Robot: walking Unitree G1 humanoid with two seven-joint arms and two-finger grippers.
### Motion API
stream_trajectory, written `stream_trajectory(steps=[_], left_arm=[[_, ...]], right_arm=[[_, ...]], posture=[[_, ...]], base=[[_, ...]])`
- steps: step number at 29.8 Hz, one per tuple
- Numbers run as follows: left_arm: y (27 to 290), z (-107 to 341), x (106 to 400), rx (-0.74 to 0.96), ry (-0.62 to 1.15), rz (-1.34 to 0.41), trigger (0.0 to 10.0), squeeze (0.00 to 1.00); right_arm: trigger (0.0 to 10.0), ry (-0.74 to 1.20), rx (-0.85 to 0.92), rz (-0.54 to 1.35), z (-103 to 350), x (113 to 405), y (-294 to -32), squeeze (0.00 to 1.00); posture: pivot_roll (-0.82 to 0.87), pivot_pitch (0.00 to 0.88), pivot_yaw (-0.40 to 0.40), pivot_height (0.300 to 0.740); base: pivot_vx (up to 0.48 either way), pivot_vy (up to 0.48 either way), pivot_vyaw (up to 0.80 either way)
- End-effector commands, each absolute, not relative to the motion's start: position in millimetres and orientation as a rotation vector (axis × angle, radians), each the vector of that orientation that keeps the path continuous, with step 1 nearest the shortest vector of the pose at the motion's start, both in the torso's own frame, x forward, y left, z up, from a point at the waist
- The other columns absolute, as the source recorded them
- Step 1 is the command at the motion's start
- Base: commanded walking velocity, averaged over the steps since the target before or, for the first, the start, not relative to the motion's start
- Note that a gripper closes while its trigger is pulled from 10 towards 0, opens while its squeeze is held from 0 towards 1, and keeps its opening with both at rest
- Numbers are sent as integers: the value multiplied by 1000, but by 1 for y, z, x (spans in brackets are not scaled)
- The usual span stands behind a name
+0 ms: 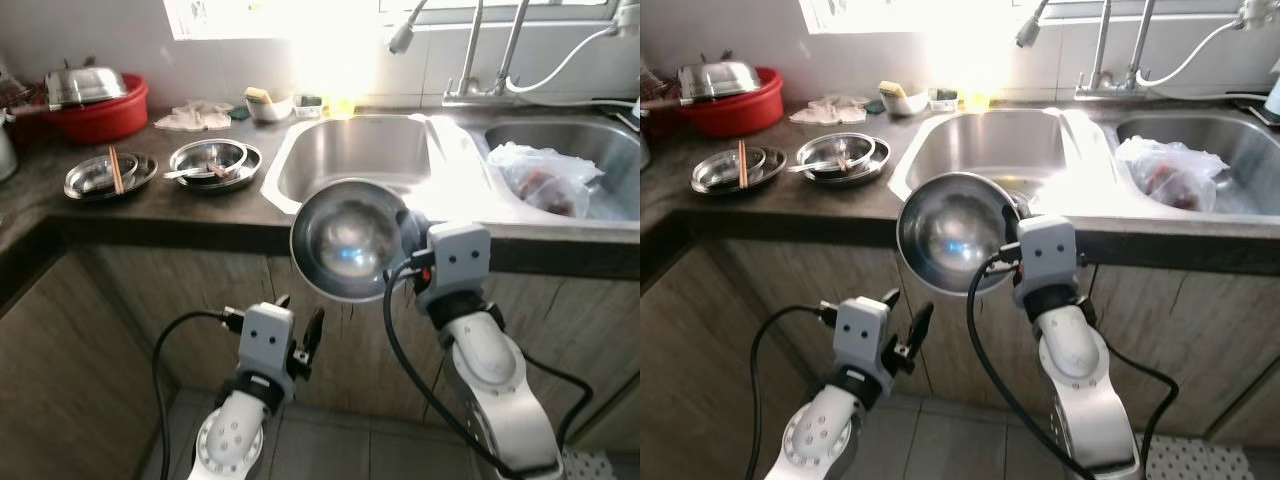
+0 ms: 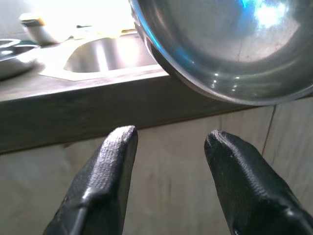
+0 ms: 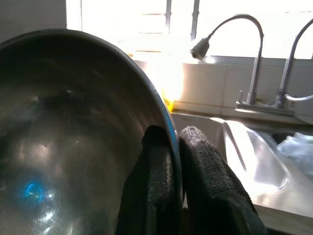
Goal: Kitchen organization
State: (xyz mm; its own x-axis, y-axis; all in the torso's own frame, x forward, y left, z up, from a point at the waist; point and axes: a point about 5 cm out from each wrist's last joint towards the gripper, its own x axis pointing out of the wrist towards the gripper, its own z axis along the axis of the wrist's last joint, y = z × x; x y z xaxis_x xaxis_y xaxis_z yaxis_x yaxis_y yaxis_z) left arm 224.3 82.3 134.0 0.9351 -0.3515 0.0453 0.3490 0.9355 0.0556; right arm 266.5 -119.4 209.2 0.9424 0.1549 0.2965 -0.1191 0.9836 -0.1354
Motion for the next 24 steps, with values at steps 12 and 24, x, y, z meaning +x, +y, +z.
stream_trajectory(steps=[12, 24], left_arm=[[80, 137, 224, 47, -72, -380, 10000, 0], [81, 136, 225, 54, -72, -392, 10000, 0]], right_arm=[[10000, -331, -119, 105, 216, 269, -125, 0], [10000, -335, -155, 90, 222, 274, -133, 0]], posture=[[63, 57, 27, 740], [49, 41, 28, 740]], base=[[351, 0, 0], [352, 0, 0]])
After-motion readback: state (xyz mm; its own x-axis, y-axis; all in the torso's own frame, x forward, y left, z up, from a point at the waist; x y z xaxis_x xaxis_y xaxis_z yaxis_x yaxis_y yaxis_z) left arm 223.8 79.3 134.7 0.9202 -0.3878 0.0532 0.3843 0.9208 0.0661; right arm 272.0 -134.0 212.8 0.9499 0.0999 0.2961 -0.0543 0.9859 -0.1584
